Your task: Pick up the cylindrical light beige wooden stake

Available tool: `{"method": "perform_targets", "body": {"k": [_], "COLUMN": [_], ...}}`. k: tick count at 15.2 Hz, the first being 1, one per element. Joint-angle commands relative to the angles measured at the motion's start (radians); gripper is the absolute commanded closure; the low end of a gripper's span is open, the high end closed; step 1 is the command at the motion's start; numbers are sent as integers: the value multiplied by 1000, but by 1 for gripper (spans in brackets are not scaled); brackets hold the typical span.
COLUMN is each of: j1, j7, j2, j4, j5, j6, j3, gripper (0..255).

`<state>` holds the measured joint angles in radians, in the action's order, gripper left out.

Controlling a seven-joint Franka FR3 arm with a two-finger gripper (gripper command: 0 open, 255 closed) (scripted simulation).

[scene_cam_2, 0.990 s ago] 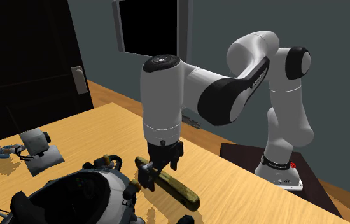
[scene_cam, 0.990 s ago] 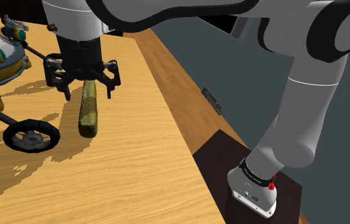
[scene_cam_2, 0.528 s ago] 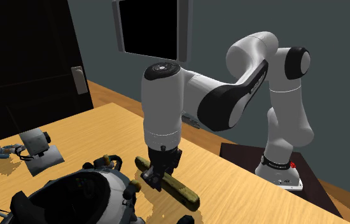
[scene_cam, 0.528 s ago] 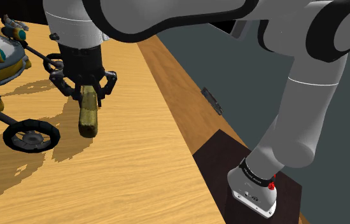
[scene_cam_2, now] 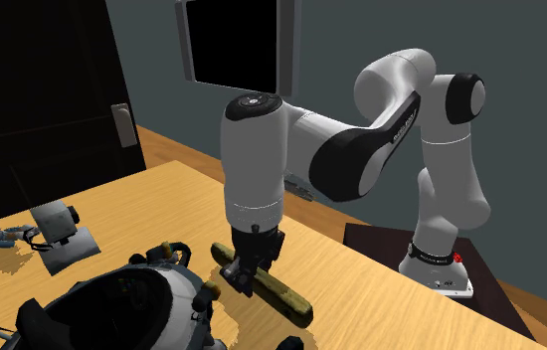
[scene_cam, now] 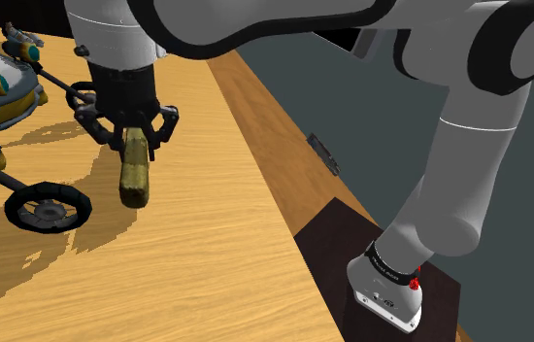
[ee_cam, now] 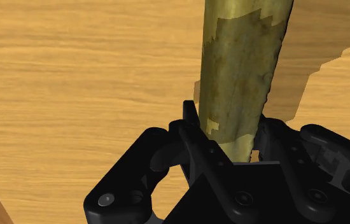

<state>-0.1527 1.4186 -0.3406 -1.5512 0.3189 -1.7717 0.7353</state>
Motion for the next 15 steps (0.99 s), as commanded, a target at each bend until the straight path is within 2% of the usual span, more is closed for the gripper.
{"method": "perform_targets", "body": {"k": [1,13,15], "j1": [-3,-38,-38], "j7": [-4,-21,-21], "j2": [1,-14,-15], "j4": [24,208,211], "j5": [-2,3,3], "j6": [24,192,194], "j3": [1,5,5], "gripper": [255,255,255]}}
